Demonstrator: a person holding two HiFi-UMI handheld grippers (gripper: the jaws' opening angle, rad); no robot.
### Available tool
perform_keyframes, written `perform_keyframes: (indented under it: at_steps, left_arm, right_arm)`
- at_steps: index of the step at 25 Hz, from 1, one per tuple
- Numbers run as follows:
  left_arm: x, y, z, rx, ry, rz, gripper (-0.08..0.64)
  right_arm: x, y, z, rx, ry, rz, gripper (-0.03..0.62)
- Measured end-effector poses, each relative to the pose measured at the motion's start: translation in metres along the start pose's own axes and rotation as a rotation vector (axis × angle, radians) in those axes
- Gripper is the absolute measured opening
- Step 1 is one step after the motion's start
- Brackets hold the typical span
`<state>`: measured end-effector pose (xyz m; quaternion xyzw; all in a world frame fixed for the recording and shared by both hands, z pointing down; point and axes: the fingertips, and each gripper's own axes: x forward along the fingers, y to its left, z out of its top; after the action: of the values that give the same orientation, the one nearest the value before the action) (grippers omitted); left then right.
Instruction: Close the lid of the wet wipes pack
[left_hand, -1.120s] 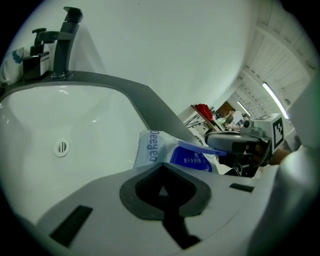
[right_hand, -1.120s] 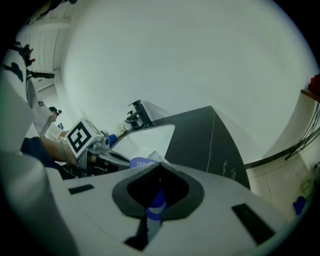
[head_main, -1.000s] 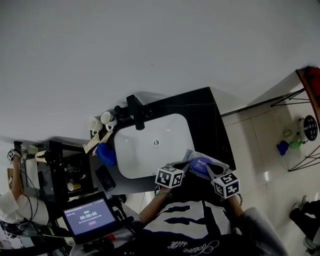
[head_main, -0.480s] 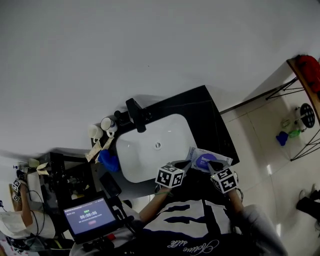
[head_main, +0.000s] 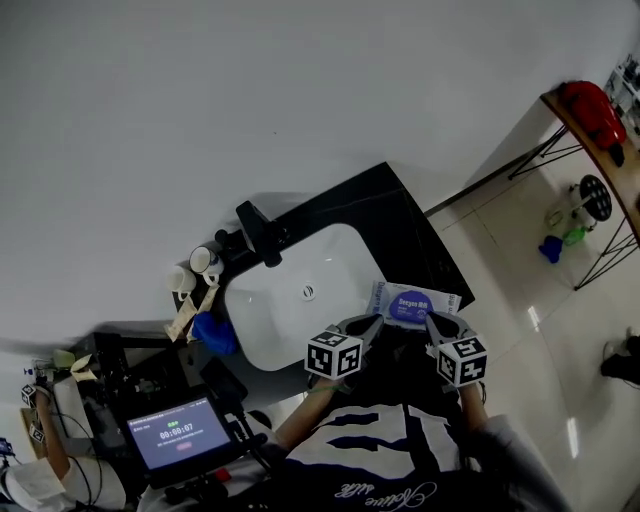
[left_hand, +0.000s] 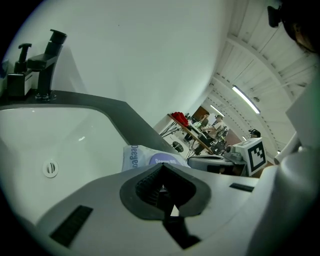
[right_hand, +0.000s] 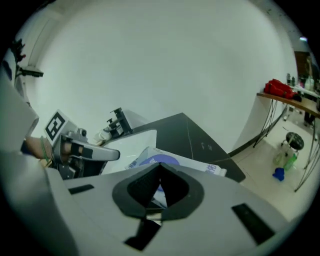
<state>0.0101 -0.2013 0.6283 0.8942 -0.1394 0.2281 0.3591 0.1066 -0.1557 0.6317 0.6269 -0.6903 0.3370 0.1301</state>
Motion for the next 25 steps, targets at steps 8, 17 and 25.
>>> perform_keyframes:
  at_steps: [8,17,25]
  left_arm:
    - [0.004,-0.033,-0.023,0.025,0.033,-0.058,0.000]
    - [-0.003,-0.079,-0.040,0.045,-0.001,-0.065,0.001]
    - [-0.025,-0.150,-0.084,0.053,-0.073,-0.054,0.000]
  right_arm:
    - [-0.050,-0.006,-0.012,0.120,-0.084,-0.058,-0.002]
    - [-0.096,0.008,-0.044,0.170,-0.133,-0.015,-0.002]
    - [-0.162,0.036,-0.076,0.093,-0.173,0.063,-0.002]
